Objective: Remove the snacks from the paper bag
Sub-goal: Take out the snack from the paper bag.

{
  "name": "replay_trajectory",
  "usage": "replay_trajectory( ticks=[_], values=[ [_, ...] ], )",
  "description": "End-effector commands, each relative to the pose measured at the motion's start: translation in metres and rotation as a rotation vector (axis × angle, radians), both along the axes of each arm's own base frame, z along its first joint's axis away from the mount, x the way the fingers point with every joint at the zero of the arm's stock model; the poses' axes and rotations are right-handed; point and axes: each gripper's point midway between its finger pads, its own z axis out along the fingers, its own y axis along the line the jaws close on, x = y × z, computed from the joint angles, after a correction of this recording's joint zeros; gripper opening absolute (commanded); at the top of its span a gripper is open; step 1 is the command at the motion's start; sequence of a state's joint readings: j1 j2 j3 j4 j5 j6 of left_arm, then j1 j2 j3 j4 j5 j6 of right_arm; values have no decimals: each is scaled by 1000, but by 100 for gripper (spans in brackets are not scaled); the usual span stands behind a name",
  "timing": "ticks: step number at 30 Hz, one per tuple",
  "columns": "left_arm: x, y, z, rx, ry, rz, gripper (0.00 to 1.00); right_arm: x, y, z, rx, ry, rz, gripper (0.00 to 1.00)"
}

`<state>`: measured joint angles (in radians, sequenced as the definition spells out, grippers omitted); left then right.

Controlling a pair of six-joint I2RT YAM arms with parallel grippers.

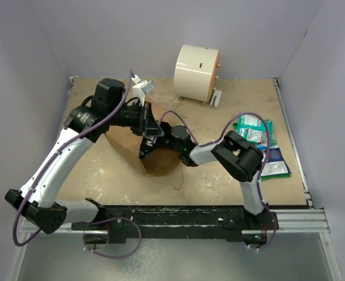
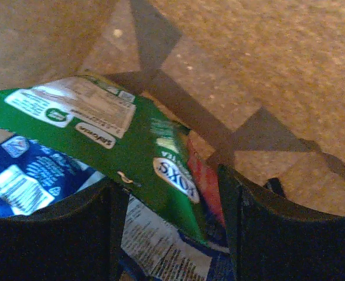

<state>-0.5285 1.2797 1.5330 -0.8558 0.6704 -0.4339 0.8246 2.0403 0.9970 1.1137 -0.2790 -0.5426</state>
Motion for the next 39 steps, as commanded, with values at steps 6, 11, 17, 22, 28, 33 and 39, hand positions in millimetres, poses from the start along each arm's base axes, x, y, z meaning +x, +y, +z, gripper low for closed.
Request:
replay_trajectory(
  ticks=[6, 11, 17, 22, 28, 33, 39],
  values=[
    [-8, -2, 21, -47, -63, -52, 0, 10, 20, 25, 76, -61, 41, 68],
    [-5, -2, 19, -36, -64, -44, 0, 3, 21, 7, -29, -116, 101, 66],
    [-3, -4, 20, -44, -55, -47, 0, 7, 30, 4, -80, -212, 142, 62],
    [-3, -1, 21, -35, -60, -22, 0, 7, 39, 14, -65, -254, 175, 29],
    [15, 14, 19, 0, -59, 155, 0, -11, 30, 39, -21, -247, 207, 0],
    [34, 31, 24, 4, -82, 303, 0, -36, 2, 49, -6, -154, 191, 0],
    [48, 46, 30, 6, -113, 432, 0, -65, -36, 60, -58, 17, 137, 0]
  ],
)
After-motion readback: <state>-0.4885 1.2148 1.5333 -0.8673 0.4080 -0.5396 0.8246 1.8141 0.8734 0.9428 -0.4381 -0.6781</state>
